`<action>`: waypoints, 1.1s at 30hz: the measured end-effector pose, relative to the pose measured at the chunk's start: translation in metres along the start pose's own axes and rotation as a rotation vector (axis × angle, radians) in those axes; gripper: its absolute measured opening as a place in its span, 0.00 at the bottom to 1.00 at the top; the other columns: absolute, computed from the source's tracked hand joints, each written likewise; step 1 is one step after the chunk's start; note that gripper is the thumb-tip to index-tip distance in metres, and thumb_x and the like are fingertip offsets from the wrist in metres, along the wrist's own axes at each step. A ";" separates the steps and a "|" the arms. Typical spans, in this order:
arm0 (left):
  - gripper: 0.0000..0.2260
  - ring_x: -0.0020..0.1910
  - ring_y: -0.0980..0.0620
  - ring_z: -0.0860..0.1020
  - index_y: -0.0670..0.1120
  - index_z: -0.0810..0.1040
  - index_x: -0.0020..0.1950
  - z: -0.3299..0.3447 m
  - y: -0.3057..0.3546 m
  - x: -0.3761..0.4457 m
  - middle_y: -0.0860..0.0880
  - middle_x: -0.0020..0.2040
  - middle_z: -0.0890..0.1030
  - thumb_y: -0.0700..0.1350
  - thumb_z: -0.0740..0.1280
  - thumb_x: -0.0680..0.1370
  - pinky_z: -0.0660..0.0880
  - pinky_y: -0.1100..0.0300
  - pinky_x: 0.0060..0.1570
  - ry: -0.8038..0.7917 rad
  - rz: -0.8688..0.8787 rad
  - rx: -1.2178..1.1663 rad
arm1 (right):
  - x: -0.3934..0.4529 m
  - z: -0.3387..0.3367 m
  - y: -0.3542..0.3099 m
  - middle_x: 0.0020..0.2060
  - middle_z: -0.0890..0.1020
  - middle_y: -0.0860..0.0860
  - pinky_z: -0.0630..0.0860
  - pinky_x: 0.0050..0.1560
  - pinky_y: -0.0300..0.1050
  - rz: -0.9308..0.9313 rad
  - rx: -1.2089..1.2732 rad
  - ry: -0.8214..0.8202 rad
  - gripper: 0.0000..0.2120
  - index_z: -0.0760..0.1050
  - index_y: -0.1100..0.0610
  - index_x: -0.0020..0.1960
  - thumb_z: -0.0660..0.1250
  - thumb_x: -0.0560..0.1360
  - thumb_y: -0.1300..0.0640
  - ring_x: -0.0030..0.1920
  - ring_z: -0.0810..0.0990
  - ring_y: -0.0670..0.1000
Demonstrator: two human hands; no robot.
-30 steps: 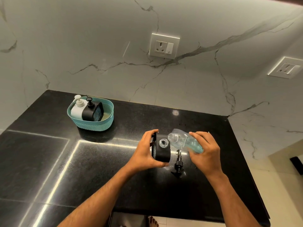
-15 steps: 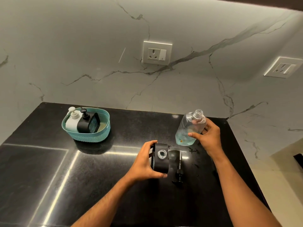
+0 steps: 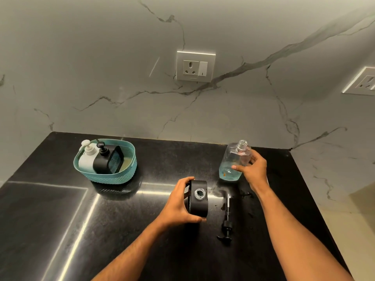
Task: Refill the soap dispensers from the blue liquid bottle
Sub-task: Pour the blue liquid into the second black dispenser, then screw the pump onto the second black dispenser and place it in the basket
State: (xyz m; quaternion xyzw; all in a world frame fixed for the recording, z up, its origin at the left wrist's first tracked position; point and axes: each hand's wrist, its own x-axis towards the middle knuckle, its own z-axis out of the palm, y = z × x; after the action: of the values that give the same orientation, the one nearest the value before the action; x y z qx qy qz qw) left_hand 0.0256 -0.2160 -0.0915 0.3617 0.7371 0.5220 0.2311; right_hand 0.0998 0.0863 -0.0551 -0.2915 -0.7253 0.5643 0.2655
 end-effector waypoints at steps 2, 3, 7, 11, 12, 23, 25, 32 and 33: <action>0.55 0.74 0.60 0.70 0.54 0.63 0.79 0.000 -0.001 0.004 0.56 0.74 0.69 0.52 0.89 0.58 0.72 0.68 0.68 0.000 -0.009 0.000 | 0.002 0.001 0.004 0.56 0.84 0.46 0.82 0.48 0.35 0.015 -0.002 0.004 0.34 0.78 0.47 0.60 0.82 0.62 0.72 0.55 0.84 0.40; 0.55 0.74 0.61 0.70 0.54 0.63 0.79 0.000 -0.002 0.005 0.57 0.74 0.69 0.53 0.89 0.58 0.72 0.67 0.69 0.000 -0.012 0.006 | 0.003 0.002 0.005 0.56 0.84 0.45 0.82 0.48 0.35 0.019 -0.002 0.008 0.34 0.78 0.46 0.60 0.82 0.62 0.72 0.55 0.84 0.40; 0.56 0.75 0.59 0.69 0.53 0.62 0.79 0.000 -0.005 0.009 0.57 0.74 0.68 0.54 0.88 0.58 0.72 0.59 0.73 -0.012 -0.024 0.028 | 0.005 0.001 0.008 0.56 0.85 0.45 0.82 0.51 0.36 0.015 0.000 -0.009 0.34 0.78 0.45 0.60 0.82 0.62 0.71 0.56 0.84 0.39; 0.56 0.75 0.56 0.69 0.51 0.62 0.79 0.001 -0.007 0.011 0.55 0.74 0.68 0.55 0.88 0.58 0.73 0.51 0.74 -0.024 -0.020 0.059 | 0.006 -0.002 0.013 0.61 0.83 0.46 0.81 0.58 0.39 0.015 -0.011 -0.066 0.37 0.76 0.49 0.67 0.82 0.64 0.71 0.62 0.82 0.45; 0.56 0.75 0.56 0.70 0.51 0.62 0.79 0.001 -0.007 0.011 0.55 0.74 0.69 0.55 0.88 0.57 0.73 0.51 0.74 -0.025 -0.019 0.063 | 0.006 -0.002 0.014 0.62 0.82 0.47 0.81 0.58 0.38 0.019 -0.016 -0.082 0.39 0.75 0.50 0.69 0.82 0.64 0.71 0.63 0.81 0.46; 0.57 0.77 0.58 0.68 0.55 0.59 0.81 0.005 -0.013 0.004 0.55 0.77 0.66 0.55 0.88 0.59 0.71 0.53 0.76 -0.056 -0.058 0.022 | -0.048 -0.007 0.018 0.60 0.80 0.45 0.79 0.54 0.39 -0.056 -0.154 0.186 0.31 0.74 0.48 0.67 0.82 0.69 0.60 0.58 0.80 0.44; 0.58 0.78 0.60 0.65 0.54 0.58 0.82 0.004 -0.014 0.003 0.56 0.78 0.64 0.54 0.88 0.60 0.69 0.54 0.78 -0.063 -0.065 0.015 | -0.069 -0.005 0.021 0.52 0.81 0.46 0.78 0.46 0.36 -0.080 -0.182 0.295 0.23 0.76 0.43 0.58 0.81 0.70 0.58 0.49 0.81 0.46; 0.58 0.75 0.72 0.63 0.53 0.54 0.84 0.013 -0.011 -0.010 0.58 0.80 0.62 0.53 0.87 0.64 0.64 0.72 0.73 0.002 -0.093 0.005 | -0.138 0.005 0.040 0.32 0.81 0.42 0.72 0.32 0.30 0.032 -0.524 0.139 0.14 0.74 0.44 0.39 0.80 0.68 0.45 0.33 0.80 0.40; 0.57 0.75 0.72 0.63 0.53 0.55 0.84 0.017 -0.009 -0.013 0.60 0.79 0.63 0.54 0.87 0.64 0.65 0.72 0.73 0.033 -0.088 0.010 | -0.145 0.008 0.040 0.32 0.80 0.42 0.71 0.34 0.32 0.060 -0.624 0.095 0.16 0.73 0.45 0.40 0.79 0.67 0.40 0.33 0.80 0.40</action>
State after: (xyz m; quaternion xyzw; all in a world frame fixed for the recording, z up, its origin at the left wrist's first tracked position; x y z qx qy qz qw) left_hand 0.0441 -0.2176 -0.1061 0.3215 0.7585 0.5136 0.2397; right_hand 0.1991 -0.0158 -0.1043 -0.4063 -0.8413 0.3078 0.1799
